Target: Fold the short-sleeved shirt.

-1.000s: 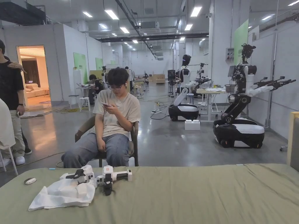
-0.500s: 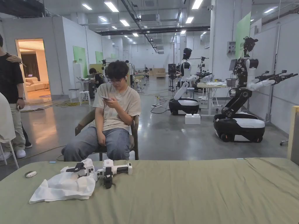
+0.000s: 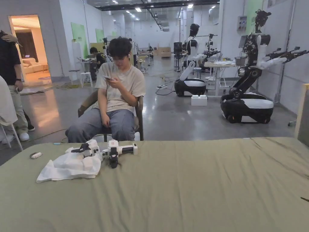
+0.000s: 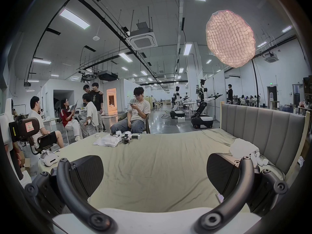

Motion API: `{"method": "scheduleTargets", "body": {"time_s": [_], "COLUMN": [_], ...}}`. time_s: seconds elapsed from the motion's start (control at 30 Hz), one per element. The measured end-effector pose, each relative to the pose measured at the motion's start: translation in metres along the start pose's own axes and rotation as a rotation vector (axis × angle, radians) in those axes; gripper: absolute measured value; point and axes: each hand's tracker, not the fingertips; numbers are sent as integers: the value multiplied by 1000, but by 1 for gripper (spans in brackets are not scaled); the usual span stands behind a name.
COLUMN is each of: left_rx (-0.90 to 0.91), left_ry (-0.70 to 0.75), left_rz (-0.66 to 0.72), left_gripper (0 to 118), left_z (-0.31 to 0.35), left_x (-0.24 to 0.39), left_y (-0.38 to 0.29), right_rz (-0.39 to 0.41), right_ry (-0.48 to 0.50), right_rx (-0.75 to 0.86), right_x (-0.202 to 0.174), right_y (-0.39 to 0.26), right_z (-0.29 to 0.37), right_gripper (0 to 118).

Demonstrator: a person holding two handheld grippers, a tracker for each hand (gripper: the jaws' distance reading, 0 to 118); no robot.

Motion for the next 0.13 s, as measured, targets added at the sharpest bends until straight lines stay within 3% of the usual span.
{"method": "scheduleTargets", "body": {"time_s": [0.13], "left_rx": [-9], "left_ry": [0], "left_rz": [-3], "left_gripper": [118], "left_z": [0], "left_x": [1], "left_y": [0], "right_rz": [-6], "right_ry": [-2], "right_rx": [-5], "right_x": [2], "right_y": [-2], "right_z": [0], "right_gripper": [118]}}
